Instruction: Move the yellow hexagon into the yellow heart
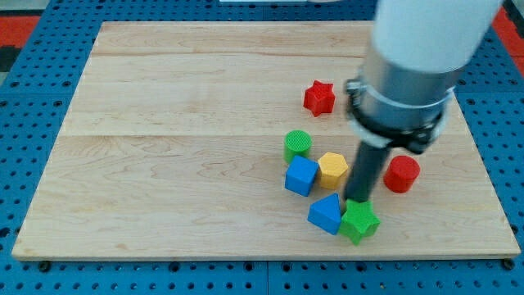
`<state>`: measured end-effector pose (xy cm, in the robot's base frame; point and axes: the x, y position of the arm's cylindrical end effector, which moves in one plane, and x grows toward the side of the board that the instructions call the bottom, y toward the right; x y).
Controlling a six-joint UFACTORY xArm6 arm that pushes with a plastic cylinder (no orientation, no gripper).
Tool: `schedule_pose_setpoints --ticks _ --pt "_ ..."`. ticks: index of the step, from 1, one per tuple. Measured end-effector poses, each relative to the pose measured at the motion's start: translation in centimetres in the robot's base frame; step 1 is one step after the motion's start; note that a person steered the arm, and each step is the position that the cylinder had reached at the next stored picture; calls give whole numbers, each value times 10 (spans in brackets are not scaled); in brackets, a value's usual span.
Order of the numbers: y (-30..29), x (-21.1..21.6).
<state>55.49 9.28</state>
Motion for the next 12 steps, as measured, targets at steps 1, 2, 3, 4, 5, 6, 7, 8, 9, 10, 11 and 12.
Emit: schedule_pose_setpoints --ticks 1,2,3,4,5,6,7,8,9,10,11,12 --pt "-30 -10" --pt "-12 -39" --pt "9 -45" --pt "30 -45" --pt "70 -45" --pt "60 -50" --pt "19 -47" --pt "27 -74" --pt "34 -98" --pt "48 -112" --pt "52 -127" --pt "102 -115"
